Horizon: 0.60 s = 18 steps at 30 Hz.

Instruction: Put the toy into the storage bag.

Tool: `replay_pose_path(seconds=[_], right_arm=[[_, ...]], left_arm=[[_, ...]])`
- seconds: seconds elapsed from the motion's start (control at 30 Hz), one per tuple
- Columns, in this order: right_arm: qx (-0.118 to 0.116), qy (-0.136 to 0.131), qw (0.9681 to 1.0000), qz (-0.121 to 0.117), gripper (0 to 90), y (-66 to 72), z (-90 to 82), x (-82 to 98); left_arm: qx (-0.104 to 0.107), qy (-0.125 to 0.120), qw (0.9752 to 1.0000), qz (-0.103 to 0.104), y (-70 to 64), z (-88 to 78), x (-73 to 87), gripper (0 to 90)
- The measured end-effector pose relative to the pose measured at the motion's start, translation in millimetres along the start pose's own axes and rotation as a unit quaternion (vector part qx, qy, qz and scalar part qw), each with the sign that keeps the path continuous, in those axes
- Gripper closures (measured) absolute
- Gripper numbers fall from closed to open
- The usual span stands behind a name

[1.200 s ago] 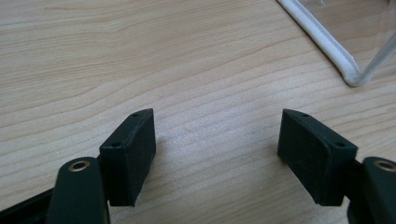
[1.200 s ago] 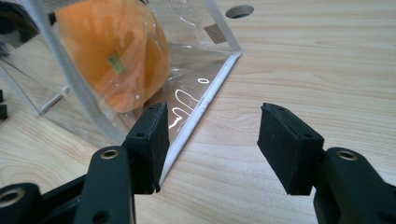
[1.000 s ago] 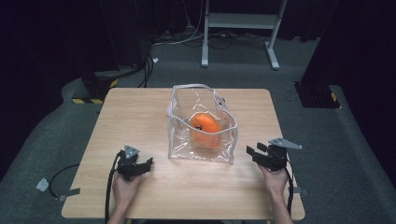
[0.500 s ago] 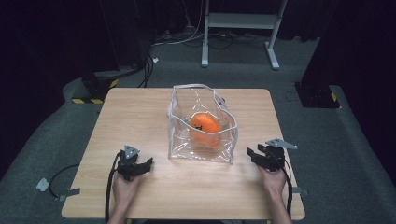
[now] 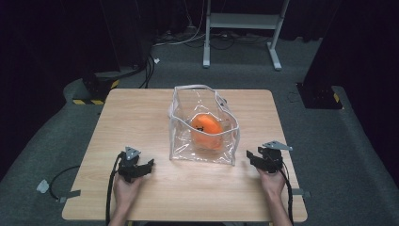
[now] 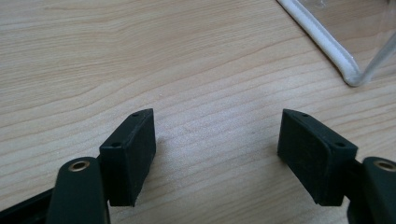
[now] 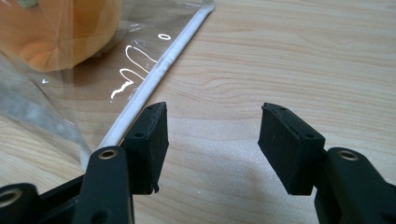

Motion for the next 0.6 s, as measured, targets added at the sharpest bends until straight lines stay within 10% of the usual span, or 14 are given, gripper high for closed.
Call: replay_pose_path(seconds=[0.6], right_arm=[[0.050, 0.035, 0.9974, -0.037, 35.3, -1.1, 14.5, 13.3]], left_arm=[[0.000, 0.004, 1.0000, 0.004, 0.4, -0.7, 0.7, 27.7]])
Point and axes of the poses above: each handheld gripper's, and its own axes: z roughly forward along the jaws, x roughly out of its underside, y roughly to its left, the point moved 7 cm from there along z, roughly forward along the jaws, and after that the axes turned 3 degrees about y, right-handed, at the moved point
